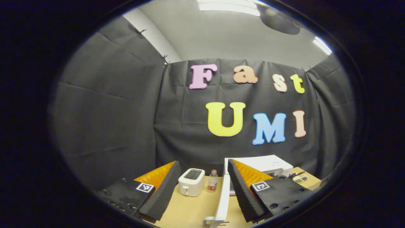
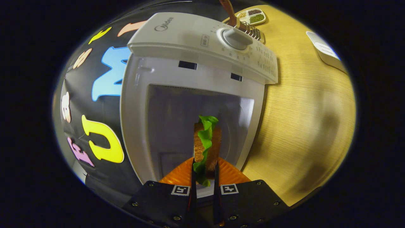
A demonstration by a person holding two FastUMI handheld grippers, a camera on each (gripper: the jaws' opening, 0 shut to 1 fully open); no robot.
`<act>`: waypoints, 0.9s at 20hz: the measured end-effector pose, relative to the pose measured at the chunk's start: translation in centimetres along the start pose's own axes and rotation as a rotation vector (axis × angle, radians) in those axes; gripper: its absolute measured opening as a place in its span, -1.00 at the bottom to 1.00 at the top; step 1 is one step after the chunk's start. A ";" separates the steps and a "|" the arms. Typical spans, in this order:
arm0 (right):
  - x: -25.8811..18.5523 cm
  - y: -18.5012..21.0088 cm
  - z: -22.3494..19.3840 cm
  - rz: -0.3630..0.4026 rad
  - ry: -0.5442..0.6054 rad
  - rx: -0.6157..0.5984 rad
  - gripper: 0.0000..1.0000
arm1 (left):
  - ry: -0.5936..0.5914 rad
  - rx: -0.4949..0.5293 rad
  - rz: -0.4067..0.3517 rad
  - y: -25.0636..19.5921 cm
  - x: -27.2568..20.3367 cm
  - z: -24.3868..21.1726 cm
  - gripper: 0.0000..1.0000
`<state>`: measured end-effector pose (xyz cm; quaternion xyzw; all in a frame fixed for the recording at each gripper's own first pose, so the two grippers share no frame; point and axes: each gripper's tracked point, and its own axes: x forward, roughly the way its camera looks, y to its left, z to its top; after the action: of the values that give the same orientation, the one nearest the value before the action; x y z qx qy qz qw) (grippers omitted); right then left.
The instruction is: Open the microwave oven with the left hand, put the food in, and close the microwave oven.
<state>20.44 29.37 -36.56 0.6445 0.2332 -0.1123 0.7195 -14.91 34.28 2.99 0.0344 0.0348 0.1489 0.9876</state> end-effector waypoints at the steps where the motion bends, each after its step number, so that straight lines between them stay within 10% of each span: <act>1: 1.0 -0.3 0.0 -0.010 -0.016 0.016 -0.59 | 0.012 -0.002 0.018 0.5 0.0 -0.3 0.92; 15: 8.1 0.2 -1.0 -0.026 -0.102 0.158 -0.56 | 0.054 0.004 0.119 1.5 -1.7 -0.9 0.92; 18: 7.2 -0.4 -1.8 -0.073 -0.044 0.076 0.05 | 0.054 -0.021 0.099 0.6 -1.3 -1.2 0.92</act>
<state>26.14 32.12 -40.50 0.6598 0.2360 -0.1613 0.6950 -16.41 34.55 1.93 0.0219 0.0580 0.1989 0.9781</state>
